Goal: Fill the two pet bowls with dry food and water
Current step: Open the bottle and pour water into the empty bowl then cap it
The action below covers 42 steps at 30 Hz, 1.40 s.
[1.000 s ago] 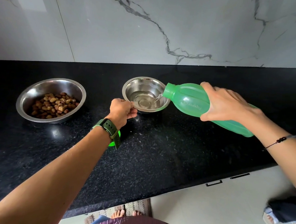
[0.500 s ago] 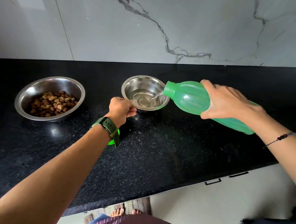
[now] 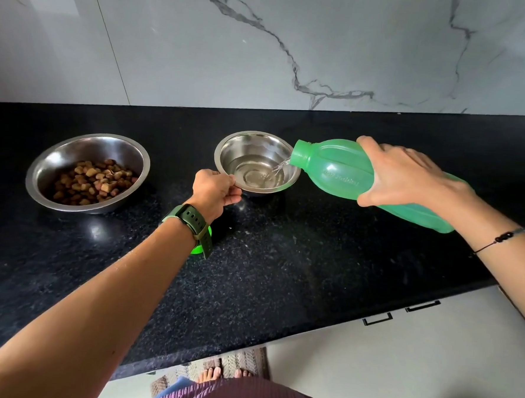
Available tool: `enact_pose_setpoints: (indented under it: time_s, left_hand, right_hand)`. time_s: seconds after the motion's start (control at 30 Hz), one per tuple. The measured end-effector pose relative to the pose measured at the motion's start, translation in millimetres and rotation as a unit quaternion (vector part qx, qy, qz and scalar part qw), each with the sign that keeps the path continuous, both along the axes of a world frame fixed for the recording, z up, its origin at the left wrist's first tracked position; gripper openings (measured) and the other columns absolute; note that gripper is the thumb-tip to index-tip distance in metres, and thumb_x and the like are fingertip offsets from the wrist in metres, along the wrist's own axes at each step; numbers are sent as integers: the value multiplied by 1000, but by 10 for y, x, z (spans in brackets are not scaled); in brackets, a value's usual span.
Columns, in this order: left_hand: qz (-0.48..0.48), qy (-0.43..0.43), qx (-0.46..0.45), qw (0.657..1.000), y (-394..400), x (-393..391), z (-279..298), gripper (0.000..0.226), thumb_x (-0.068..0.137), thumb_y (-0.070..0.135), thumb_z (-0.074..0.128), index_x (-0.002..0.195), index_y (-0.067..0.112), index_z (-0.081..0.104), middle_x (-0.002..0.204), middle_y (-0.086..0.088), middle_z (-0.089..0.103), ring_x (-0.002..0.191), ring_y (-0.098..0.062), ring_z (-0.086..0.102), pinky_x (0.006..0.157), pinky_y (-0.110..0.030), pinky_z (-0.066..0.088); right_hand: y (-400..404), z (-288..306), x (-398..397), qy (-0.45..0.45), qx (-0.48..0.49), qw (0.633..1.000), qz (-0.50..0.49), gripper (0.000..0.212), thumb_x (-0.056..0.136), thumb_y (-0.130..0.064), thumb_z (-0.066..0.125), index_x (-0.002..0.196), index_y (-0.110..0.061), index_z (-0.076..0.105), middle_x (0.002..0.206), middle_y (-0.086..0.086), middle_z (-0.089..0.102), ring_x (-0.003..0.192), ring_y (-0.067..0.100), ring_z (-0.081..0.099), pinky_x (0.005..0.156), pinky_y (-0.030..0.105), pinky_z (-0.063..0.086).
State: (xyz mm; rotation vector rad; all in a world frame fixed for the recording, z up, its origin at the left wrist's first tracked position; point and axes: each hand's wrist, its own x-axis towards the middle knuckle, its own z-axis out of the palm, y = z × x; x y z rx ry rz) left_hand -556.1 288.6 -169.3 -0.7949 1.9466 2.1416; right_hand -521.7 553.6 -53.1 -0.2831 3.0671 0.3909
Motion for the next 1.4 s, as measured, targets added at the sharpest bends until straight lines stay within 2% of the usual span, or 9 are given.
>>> enact_pose_setpoints:
  time_s: [0.2,0.37,0.53,0.6,0.77,1.13,1.23,1.4]
  left_hand:
    - [1,1,-1,1000,2,7,-2,16,93,3,51,78,7,48,64,-8,54,52,-13,53,37,-17,50]
    - [1,0,2,1000,7,10,7,2,93,4,51,93,3,49,64,-8,53,52,-13,53,37,-17,49]
    - [0,-1,2,1000,8,14,12,2,93,4,50,96,2,50,65,-8,54,52,-13,53,37,-17,49]
    - [0,0,2,1000,4,16,16,1,93,3,51,92,3,50,65,-8,54,53,-13,53,36,-17,49]
    - [4,1,3,1000,7,9,17,16,93,3,51,78,6,48,64,-8,53,52,-13,53,35,-16,48]
    - [6,0,0,1000,10,6,3,14,93,3,51,80,5,49,64,-8,54,52,-13,53,36,-17,49]
    - [5,-1,5,1000,16,11,8,2,93,3,51,91,3,51,65,-8,54,52,-13,53,36,-17,49]
    - [8,0,8,1000,14,12,7,7,93,3,51,100,1,51,66,-8,54,53,-13,54,36,-17,49]
  right_hand:
    - [-5,2,11,-5,-2,1000,1,93,58,-41,75,132,-18,25,99,11,56,78,29,46,66,34,41]
    - [-3,-2,17,-5,0,1000,2,92,58,-41,75,132,-18,25,97,9,55,78,29,48,66,34,41]
    - [4,-16,18,-7,4,1000,3,91,58,-42,75,131,-18,26,95,8,54,77,30,48,65,34,41]
    - [1,-8,23,-8,2,1000,0,90,58,-41,75,131,-19,25,94,8,53,77,29,48,65,33,40]
    - [12,-8,15,-4,3,1000,1,91,58,-41,74,131,-19,25,95,8,54,77,29,47,65,33,39]
    - [25,-8,-2,0,7,1000,6,93,58,-43,75,132,-19,25,96,9,55,78,29,47,65,33,39]
    - [23,-4,-3,1,12,1000,5,93,58,-43,75,132,-19,25,96,8,55,78,28,46,65,33,38]
    - [30,-3,-5,3,17,1000,7,94,57,-43,74,133,-19,24,98,10,56,79,28,45,65,34,40]
